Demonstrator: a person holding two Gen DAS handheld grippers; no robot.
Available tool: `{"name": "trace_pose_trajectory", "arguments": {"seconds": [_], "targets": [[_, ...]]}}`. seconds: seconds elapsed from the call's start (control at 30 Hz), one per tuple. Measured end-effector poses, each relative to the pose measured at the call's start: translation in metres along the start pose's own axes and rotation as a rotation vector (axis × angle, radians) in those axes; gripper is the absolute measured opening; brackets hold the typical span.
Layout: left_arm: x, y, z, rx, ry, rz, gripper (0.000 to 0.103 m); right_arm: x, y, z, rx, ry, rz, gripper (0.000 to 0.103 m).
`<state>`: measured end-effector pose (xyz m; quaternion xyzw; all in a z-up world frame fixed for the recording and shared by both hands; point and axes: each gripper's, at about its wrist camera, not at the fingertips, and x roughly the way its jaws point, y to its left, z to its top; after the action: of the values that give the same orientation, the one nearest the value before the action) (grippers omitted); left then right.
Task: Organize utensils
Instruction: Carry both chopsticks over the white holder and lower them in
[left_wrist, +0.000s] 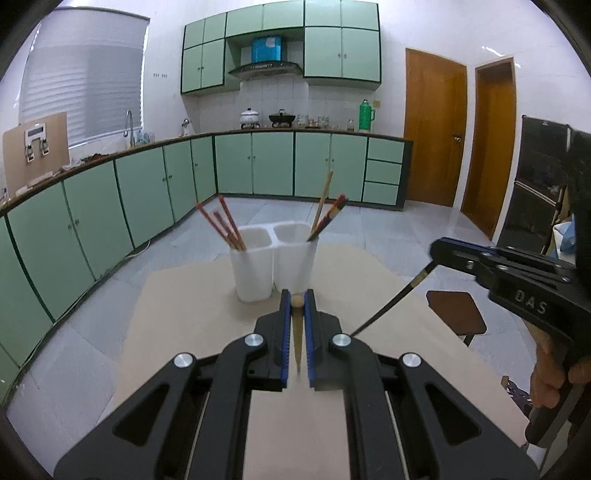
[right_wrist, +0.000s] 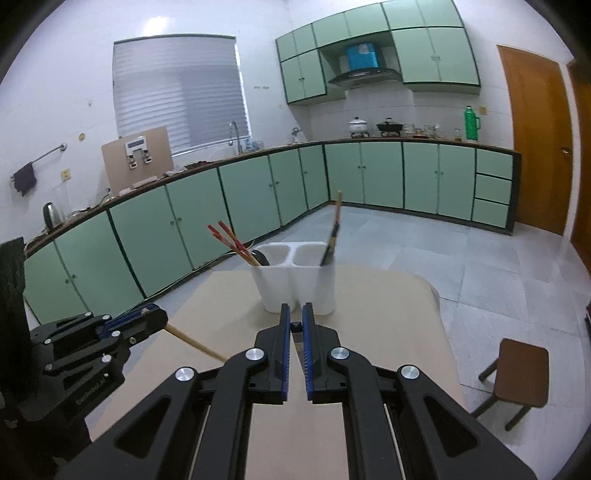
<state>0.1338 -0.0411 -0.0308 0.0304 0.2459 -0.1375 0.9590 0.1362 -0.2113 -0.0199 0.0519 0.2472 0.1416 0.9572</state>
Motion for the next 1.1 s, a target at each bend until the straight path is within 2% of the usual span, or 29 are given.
{"name": "trace_pose_trajectory", "arguments": {"seconds": [0.27,0.53,0.7,0.9,1.1], "targets": [[-0.004,0.005,0.017,0.007,-0.033,-0.029,0.006,0.01,0.002,0.035,0.025,0.029,0.09,0.006],[-0.01,0.012,0.052,0.031,-0.114,-0.021,0.006,0.003,0.012,0.083,-0.018,-0.039,0.126,0.006],[-0.009,0.015,0.089,0.052,-0.192,0.001,0.006,0.004,0.017,0.123,-0.055,-0.12,0.105,0.006],[0.015,0.018,0.139,0.068,-0.262,0.031,0.006,0.028,0.016,0.173,-0.077,-0.213,0.04,0.006],[0.059,0.023,0.158,0.068,-0.245,0.042,0.006,0.075,0.011,0.193,-0.091,-0.231,-0.022,0.006]]}}
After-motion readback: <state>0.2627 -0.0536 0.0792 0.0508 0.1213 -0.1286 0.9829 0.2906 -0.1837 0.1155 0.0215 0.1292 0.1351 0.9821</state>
